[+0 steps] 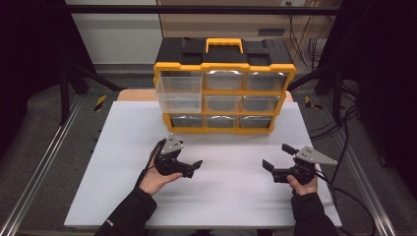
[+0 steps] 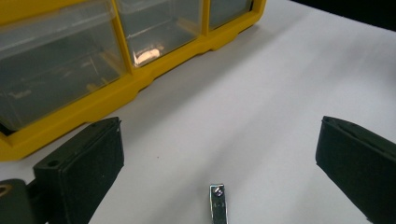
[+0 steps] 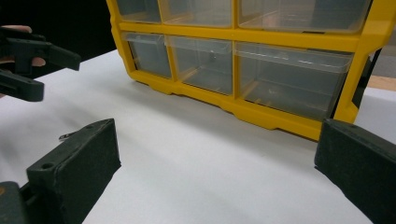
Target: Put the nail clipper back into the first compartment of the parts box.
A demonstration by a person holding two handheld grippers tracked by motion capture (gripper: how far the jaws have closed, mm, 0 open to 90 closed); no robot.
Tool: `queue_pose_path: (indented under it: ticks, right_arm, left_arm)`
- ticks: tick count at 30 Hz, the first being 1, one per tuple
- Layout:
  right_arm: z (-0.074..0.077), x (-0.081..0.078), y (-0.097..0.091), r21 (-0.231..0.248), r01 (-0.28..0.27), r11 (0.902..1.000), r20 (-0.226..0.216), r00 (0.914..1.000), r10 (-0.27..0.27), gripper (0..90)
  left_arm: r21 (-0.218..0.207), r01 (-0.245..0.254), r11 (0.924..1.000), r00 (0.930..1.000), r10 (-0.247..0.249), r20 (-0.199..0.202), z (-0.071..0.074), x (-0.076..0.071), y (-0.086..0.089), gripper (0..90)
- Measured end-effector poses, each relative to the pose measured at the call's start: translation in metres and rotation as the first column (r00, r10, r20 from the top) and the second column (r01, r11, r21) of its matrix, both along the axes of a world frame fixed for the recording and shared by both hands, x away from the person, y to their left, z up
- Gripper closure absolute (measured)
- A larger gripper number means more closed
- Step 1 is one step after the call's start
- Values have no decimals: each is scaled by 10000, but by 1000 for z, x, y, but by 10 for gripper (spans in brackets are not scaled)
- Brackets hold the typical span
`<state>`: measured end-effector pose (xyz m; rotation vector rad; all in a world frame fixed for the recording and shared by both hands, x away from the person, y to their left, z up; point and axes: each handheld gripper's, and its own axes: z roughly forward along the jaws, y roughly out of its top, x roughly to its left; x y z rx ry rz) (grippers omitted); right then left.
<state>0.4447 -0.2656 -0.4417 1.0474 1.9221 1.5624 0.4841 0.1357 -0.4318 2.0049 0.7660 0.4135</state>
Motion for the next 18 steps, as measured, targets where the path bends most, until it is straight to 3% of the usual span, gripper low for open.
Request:
queue_pose_path:
  ticks: [18]
  right_arm:
    - [0, 0, 1, -6, -15, 10000, -38, 10000, 15, 3]
  left_arm:
    - [1224, -160, 9924, 9944, 285, -1018, -26, 7, -14, 67]
